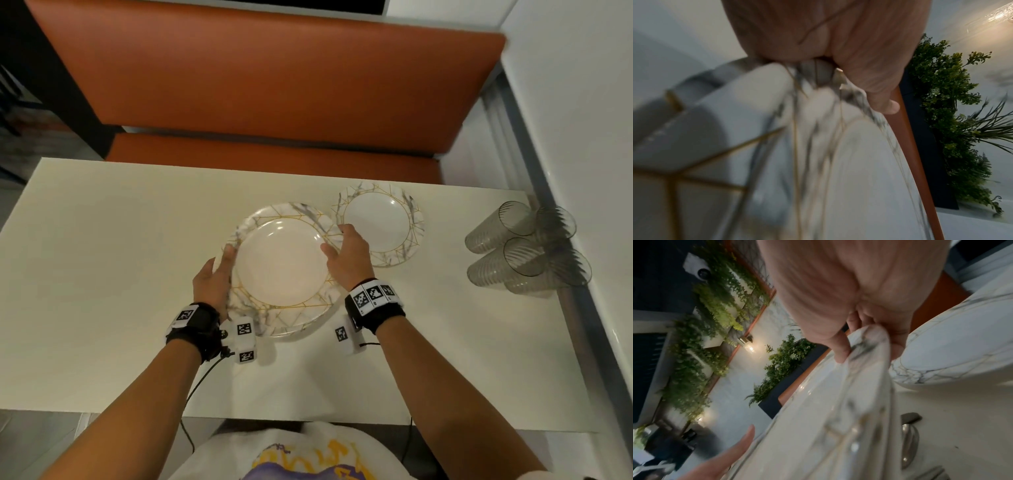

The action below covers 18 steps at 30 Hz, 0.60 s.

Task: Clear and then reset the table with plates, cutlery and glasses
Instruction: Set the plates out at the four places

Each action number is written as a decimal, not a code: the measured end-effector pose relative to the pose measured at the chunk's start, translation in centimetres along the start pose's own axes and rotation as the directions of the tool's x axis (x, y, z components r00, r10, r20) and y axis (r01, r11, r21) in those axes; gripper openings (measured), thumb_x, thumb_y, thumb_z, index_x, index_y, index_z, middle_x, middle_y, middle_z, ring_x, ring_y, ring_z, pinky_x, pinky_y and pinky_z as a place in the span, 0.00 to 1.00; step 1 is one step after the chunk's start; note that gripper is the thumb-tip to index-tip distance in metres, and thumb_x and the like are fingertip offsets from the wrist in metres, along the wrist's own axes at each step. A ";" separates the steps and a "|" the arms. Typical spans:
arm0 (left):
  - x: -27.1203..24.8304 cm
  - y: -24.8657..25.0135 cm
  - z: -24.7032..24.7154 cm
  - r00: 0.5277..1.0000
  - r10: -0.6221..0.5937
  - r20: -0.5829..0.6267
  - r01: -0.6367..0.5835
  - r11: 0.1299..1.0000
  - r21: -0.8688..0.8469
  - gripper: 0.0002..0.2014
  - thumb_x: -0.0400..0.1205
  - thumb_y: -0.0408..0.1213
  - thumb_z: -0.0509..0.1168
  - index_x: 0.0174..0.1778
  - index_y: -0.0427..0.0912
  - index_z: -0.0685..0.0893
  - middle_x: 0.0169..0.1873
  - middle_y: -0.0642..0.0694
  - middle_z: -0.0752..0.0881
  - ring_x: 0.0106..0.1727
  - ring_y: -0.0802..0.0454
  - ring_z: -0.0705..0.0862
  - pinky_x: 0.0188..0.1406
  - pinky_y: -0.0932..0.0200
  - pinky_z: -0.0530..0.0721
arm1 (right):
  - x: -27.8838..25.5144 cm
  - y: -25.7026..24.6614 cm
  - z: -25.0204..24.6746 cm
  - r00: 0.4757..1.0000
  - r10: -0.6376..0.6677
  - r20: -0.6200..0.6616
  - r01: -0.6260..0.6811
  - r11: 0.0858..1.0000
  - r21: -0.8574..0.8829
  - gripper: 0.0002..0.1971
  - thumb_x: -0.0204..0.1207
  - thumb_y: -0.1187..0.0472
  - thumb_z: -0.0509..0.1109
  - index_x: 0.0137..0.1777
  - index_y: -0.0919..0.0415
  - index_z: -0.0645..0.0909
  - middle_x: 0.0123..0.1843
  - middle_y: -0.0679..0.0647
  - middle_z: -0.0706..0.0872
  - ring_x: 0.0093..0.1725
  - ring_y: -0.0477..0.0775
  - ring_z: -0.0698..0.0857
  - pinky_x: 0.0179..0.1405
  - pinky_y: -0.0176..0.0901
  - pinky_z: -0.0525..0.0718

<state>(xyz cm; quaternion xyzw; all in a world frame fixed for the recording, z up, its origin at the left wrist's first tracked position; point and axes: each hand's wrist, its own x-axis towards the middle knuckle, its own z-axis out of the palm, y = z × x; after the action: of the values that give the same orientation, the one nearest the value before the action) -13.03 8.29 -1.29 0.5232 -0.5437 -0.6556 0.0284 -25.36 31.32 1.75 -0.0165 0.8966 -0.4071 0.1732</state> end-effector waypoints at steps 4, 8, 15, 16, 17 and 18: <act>0.1 -0.6 -1.3 0.999 0.050 -0.015 -0.050 0.998 0.049 0.49 0.76 0.67 0.74 0.87 0.43 0.66 0.79 0.42 0.78 0.76 0.42 0.78 0.78 0.43 0.76 | -1.2 1.4 -1.7 0.987 0.128 -0.098 -0.115 0.984 0.134 0.23 0.83 0.63 0.71 0.77 0.60 0.71 0.66 0.62 0.83 0.58 0.56 0.85 0.51 0.43 0.85; 0.2 -0.9 -2.7 0.995 0.097 -0.028 -0.093 0.989 0.115 0.44 0.80 0.63 0.72 0.87 0.41 0.68 0.82 0.38 0.75 0.79 0.39 0.76 0.77 0.44 0.76 | -3.5 5.0 -3.9 0.944 0.260 -0.204 -0.205 0.945 0.253 0.19 0.83 0.62 0.70 0.73 0.60 0.76 0.65 0.57 0.84 0.54 0.52 0.84 0.49 0.35 0.80; 0.9 -1.7 -6.5 0.986 0.166 -0.020 -0.162 0.976 0.145 0.53 0.73 0.76 0.69 0.85 0.40 0.71 0.80 0.37 0.78 0.78 0.36 0.78 0.77 0.37 0.78 | -11.0 15.1 -6.1 0.748 0.556 -0.362 -0.386 0.808 0.445 0.21 0.82 0.61 0.71 0.73 0.64 0.78 0.69 0.62 0.84 0.65 0.60 0.83 0.58 0.42 0.77; 1.0 -1.8 -6.9 0.987 0.157 -0.031 -0.150 0.977 0.153 0.50 0.75 0.74 0.68 0.84 0.41 0.73 0.79 0.37 0.78 0.78 0.36 0.78 0.78 0.39 0.77 | -12.1 16.3 -6.0 0.714 0.598 -0.365 -0.413 0.780 0.470 0.21 0.82 0.61 0.71 0.74 0.64 0.78 0.70 0.62 0.84 0.66 0.60 0.83 0.58 0.42 0.77; 1.0 -2.0 -7.2 0.988 0.146 -0.050 -0.136 0.976 0.168 0.41 0.78 0.70 0.68 0.79 0.43 0.78 0.75 0.36 0.82 0.76 0.37 0.79 0.76 0.43 0.77 | -13.2 17.3 -5.8 0.684 0.629 -0.370 -0.433 0.758 0.487 0.21 0.82 0.61 0.71 0.74 0.64 0.78 0.70 0.62 0.84 0.67 0.62 0.83 0.59 0.42 0.78; 1.4 -2.4 -7.6 0.987 0.147 -0.063 -0.132 0.973 0.190 0.27 0.81 0.66 0.68 0.66 0.48 0.85 0.63 0.39 0.87 0.68 0.38 0.81 0.71 0.47 0.77 | -14.2 18.2 -5.4 0.658 0.655 -0.371 -0.450 0.738 0.503 0.21 0.82 0.61 0.72 0.74 0.64 0.78 0.71 0.62 0.84 0.67 0.63 0.83 0.60 0.44 0.79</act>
<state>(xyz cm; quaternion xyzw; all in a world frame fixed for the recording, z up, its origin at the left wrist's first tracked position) -6.97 3.20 -2.93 0.5087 -0.6363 -0.5781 0.0463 -11.73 49.86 -4.14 0.4071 0.7753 -0.4814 0.0385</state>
